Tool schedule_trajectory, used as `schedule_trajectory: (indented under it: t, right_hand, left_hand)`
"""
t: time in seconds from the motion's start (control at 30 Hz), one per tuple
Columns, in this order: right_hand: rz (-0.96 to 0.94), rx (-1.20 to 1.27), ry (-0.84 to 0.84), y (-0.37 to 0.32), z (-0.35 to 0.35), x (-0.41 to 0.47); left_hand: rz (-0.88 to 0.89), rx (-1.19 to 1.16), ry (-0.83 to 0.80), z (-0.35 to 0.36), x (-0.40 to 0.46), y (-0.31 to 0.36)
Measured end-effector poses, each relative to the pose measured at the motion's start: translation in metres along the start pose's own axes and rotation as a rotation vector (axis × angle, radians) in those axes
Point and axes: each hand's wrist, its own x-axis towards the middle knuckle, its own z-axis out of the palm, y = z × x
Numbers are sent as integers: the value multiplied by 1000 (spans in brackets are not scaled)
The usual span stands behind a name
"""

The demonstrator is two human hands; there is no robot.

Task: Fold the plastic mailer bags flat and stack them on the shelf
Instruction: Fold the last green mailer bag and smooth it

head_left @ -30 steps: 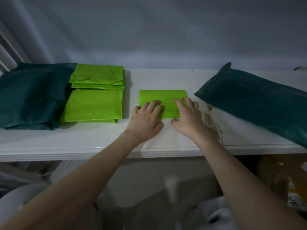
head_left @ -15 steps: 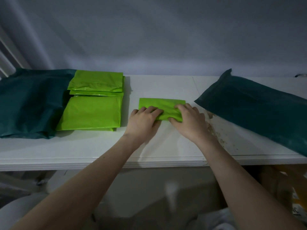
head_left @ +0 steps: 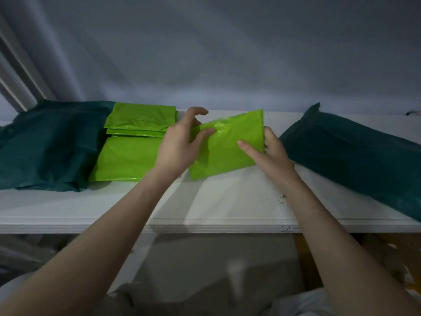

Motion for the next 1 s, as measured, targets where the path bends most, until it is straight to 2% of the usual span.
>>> schedule_trajectory:
  t: [0.07,0.2,0.3,0.33,0.43,0.53,0.8,1.0]
  right_hand:
    - [9,70,-35,1,2,1]
    - [24,179,-64,-5,10,1]
    - [16,236,-57,-10,19,2]
    - [15,252,-47,-11,23,3]
    - [38,325,-4,-13,39,8]
    - [45,356,54,-14,54,14]
    - [69,310,108,-16,98,24]
    - [-8,119,59,-19,139,26]
  left_hand:
    - [-34,-34,20,-5,2,-4]
    - [6,-56,22,-16,1,-9]
    - [5,-67,91,-25,4,-12]
    - [-75,-117,100,-29,6,-13]
    - [-459,-326,78,-42,9,-22]
    - [-617,-417,61,-55,9,-40]
    - [-564,-252,29,-81,-1,-67]
    - [-437,170,-5,-108,-6,-83]
